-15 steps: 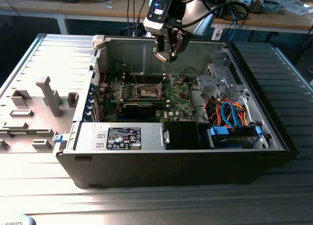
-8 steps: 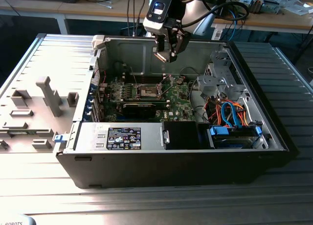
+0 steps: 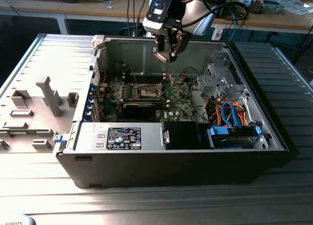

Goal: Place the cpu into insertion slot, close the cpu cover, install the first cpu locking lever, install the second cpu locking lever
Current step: 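Place the cpu into insertion slot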

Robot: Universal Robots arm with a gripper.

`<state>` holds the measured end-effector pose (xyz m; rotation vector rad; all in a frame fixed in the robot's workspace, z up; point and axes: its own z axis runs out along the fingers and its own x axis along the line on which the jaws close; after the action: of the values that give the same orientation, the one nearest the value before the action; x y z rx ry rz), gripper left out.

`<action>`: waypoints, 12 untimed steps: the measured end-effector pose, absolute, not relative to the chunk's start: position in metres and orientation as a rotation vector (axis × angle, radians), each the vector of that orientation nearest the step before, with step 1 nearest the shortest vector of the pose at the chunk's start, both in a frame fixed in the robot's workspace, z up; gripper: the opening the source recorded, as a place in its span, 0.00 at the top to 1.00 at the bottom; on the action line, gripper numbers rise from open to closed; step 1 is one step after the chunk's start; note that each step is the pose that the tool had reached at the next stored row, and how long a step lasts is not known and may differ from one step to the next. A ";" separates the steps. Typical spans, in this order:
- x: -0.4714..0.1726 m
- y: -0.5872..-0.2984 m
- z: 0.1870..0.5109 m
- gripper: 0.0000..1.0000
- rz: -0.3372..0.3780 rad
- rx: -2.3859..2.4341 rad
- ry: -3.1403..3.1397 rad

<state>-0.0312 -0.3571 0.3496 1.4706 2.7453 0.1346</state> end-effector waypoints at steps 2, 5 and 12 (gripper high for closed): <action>-0.031 -0.357 0.350 0.45 0.134 1.474 2.744; -0.031 -0.357 0.350 0.45 0.134 1.478 2.741; -0.031 -0.357 0.350 0.45 0.134 1.490 2.734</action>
<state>-0.0312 -0.3571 0.3496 1.4899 2.7341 0.1343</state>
